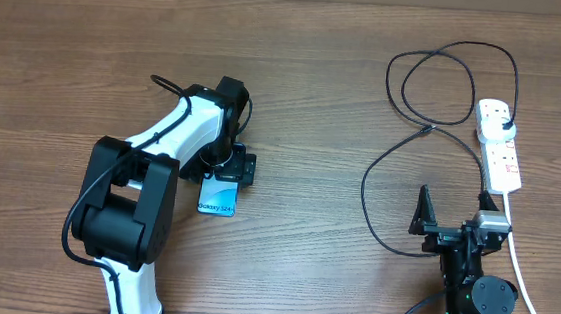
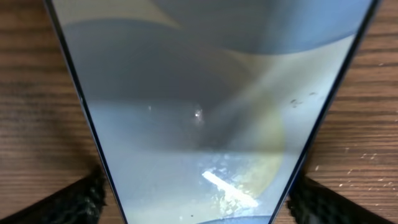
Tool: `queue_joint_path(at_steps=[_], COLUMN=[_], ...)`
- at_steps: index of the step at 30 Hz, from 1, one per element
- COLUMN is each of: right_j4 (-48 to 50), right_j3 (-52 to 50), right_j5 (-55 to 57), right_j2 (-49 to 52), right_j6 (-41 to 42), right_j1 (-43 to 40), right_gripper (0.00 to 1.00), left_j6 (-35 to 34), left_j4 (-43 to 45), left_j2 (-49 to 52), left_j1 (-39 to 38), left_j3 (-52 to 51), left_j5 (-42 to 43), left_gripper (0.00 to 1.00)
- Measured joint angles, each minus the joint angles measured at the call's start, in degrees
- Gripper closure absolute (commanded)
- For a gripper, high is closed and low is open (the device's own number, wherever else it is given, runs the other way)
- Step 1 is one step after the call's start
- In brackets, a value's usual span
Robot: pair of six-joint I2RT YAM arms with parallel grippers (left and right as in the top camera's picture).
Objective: Plug charger to phone and switch on socket
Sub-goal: 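Lower the left gripper and close it on the phone's top edge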
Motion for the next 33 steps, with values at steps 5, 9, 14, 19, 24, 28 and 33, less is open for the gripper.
queue_joint_path(at_steps=[5,9,14,19,24,28,33], right_j4=[0.02,0.00,0.00,0.00,-0.02,-0.02,0.00], right_j3=[0.00,0.00,0.00,0.00,0.00,0.00,0.00], right_j5=[0.00,0.00,0.00,0.00,0.00,0.00,0.00], right_j2=[-0.02,0.00,0.00,0.00,0.00,0.00,0.00], right_j6=[0.02,-0.02,0.00,-0.02,-0.02,0.00,-0.02], right_j1=[0.00,0.00,0.00,0.00,0.00,0.00,0.00], right_gripper=[0.00,0.00,0.00,0.00,0.00,0.00,0.00], left_j6=[0.48,0.87,0.90,0.90,0.81,0.98,1.05], left_j4=[0.26,0.33,0.50,0.57,1.09,1.25,1.09], left_j2=[0.00,0.00,0.11,0.11,0.11,0.11,0.11], left_j1=[-0.02,-0.02,0.00,0.00,-0.02,-0.07,-0.07], left_j3=[0.13,0.13,0.33,0.35,0.37,0.57,0.68], left_j5=[-0.20,-0.22,-0.35,-0.37,-0.42,-0.50,-0.44], left_gripper=[0.16,0.00,0.00,0.00,0.20,0.33,0.34])
